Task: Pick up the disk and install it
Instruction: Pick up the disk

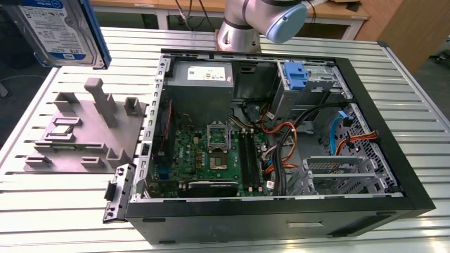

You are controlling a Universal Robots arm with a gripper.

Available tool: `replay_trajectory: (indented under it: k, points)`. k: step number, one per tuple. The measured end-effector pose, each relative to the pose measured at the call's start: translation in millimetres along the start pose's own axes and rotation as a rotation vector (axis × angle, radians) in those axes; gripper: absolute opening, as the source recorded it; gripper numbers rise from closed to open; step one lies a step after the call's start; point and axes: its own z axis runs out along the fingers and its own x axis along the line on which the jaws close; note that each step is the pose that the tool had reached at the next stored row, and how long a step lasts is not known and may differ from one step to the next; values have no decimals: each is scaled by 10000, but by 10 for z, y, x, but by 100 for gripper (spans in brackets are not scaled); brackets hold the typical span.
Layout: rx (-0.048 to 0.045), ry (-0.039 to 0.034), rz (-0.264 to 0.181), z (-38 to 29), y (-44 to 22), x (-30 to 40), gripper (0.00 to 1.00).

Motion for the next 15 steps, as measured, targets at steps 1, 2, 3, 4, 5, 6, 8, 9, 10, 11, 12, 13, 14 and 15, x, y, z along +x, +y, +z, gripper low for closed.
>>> replay_trajectory:
  k: [1,2,3,4,5,6,8,9,10,11,12,13,14,15]
  points:
    - [0,0,0,-1,-142,-6,37]
    - [0,0,0,-1,-150,-6,37]
    - [0,0,0,-1,-158,-6,37]
    - [0,0,0,-2,-166,-7,37]
    - [0,0,0,-2,-174,-7,37]
    - [0,0,0,-2,-182,-7,37]
    - [1,-1,0,-2,-198,-8,37]
    - [0,0,0,-2,-206,-8,37]
    - [0,0,0,-2,-214,-9,37]
    - [0,0,0,-2,-222,-9,37]
    - [0,0,0,-2,-230,-9,37]
    - [0,0,0,-2,-238,-10,37]
    - [0,0,0,-3,-246,-10,37]
    - [0,0,0,-3,-254,-10,37]
